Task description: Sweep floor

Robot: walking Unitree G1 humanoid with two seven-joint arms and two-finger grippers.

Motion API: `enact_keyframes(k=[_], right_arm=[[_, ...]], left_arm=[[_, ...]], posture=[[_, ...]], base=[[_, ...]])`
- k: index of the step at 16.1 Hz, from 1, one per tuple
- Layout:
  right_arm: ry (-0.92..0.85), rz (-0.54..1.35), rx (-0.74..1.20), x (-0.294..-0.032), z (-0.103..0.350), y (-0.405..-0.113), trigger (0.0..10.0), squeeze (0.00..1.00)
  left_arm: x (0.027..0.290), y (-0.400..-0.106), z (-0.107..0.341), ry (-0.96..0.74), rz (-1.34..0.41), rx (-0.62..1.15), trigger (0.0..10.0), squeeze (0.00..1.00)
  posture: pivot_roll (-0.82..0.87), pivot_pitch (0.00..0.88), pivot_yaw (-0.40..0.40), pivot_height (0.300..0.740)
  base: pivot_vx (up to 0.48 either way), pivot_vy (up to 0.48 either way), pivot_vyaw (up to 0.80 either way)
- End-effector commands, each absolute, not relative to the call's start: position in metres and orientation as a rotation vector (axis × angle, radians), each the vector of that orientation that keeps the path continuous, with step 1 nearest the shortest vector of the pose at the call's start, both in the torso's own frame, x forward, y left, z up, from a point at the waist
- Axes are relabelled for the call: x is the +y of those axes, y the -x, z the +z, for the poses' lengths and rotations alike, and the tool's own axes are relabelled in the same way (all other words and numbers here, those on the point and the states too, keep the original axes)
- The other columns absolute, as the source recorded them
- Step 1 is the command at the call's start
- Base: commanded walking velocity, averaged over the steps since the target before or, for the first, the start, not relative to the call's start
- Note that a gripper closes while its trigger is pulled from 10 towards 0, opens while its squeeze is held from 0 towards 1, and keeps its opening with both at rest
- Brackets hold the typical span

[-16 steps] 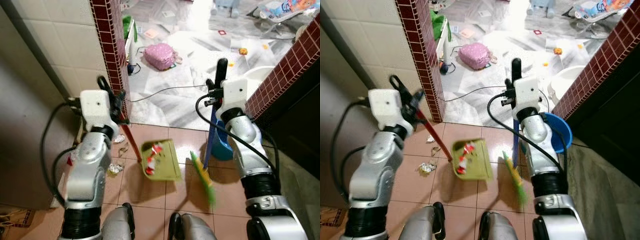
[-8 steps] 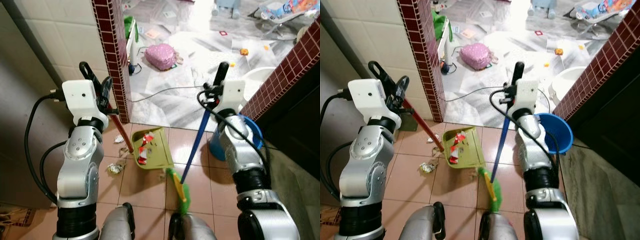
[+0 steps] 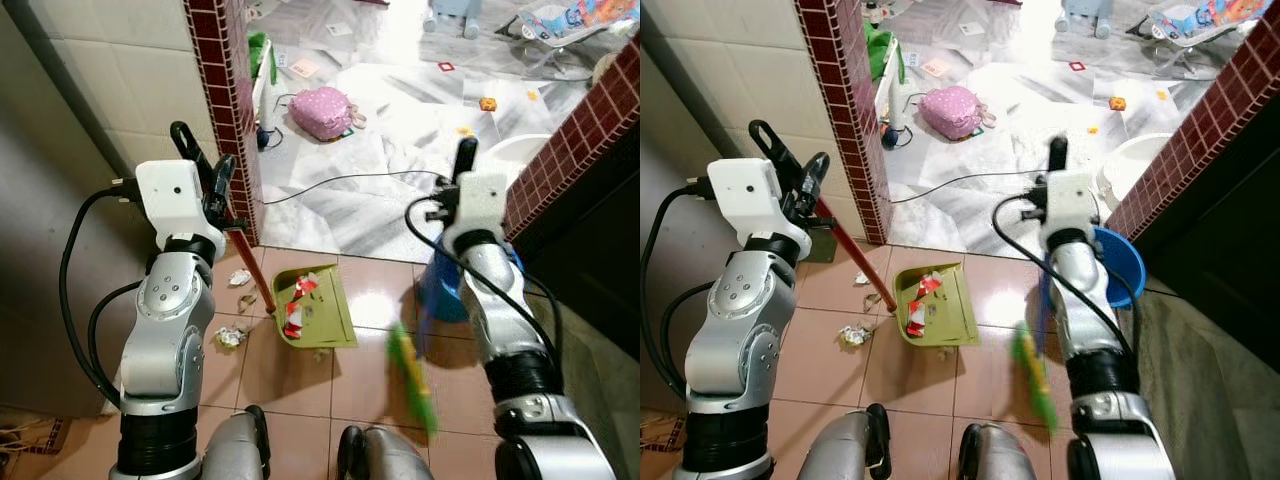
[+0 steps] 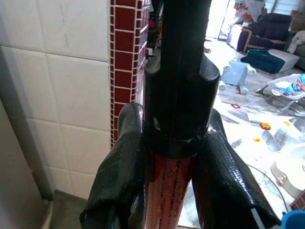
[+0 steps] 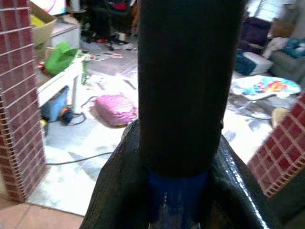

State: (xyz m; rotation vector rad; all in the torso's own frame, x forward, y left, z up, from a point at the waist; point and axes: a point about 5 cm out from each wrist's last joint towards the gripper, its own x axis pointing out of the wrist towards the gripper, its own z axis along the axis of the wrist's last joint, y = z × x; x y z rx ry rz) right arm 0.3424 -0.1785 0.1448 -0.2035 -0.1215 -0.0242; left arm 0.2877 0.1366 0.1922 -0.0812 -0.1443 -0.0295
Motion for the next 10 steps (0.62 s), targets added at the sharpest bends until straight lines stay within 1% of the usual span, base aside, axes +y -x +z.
enact_keyframes(k=[1,6,10], right_arm=[[0.204,-0.031,-0.138,-0.1778,0.147,-0.3407,10.0,0.0],[0.209,-0.031,-0.139,-0.1747,0.144,-0.3399,10.0,0.0],[0.169,-0.018,-0.132,-0.1718,0.143,-0.3407,10.0,0.0]], left_arm=[[0.1317,-0.2865,0.2038,0.086,-0.058,-0.203,10.0,0.0],[0.1265,-0.2859,0.202,0.091,-0.095,-0.199,10.0,0.0],[0.125,-0.2865,0.201,0.092,-0.101,-0.198,10.0,0.0]], posture=[[-0.03,0.119,-0.026,0.74],[-0.03,0.106,-0.018,0.74],[-0.03,0.1,-0.023,0.74]], base=[[0.0,0.0,0.0],[0.0,0.0,-0.8],[0.0,-0.267,-0.75]])
